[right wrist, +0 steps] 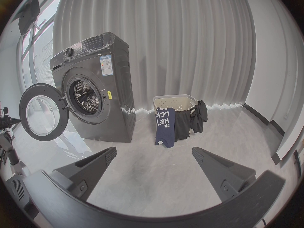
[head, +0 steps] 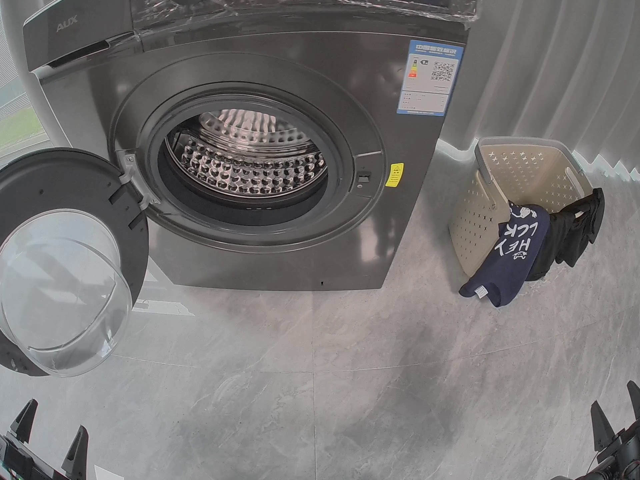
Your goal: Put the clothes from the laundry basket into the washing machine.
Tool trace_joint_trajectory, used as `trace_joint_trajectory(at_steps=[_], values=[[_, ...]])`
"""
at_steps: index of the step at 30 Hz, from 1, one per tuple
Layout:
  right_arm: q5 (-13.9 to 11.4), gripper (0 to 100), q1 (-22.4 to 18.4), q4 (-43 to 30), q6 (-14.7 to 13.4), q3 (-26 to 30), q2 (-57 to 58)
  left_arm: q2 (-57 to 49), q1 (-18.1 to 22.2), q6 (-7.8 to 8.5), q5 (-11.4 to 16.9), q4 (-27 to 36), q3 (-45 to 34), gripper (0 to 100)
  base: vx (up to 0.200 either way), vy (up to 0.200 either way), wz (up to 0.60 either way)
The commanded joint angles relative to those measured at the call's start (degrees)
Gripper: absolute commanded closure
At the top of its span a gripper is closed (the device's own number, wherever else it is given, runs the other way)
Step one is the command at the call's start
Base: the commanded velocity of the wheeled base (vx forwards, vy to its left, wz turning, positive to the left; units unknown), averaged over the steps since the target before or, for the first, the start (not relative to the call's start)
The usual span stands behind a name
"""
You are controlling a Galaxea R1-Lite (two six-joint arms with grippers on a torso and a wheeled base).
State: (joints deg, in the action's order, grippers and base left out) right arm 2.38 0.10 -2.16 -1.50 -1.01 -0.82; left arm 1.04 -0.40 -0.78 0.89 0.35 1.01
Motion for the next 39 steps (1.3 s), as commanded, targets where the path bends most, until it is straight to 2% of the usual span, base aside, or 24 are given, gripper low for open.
trace_joint_trajectory(at_steps=[1,39], values=[[0.0,0,0.0,0.0,0.0,0.1,0.8,-1.0,0.1,-0.01,0.0,0.0,-1.0,0,0.000,-0.200,0.00],[0.0,0,0.0,0.0,0.0,0.1,0.8,-1.0,0.0,-0.01,0.0,-0.1,-1.0,0,0.000,-0.200,0.00]])
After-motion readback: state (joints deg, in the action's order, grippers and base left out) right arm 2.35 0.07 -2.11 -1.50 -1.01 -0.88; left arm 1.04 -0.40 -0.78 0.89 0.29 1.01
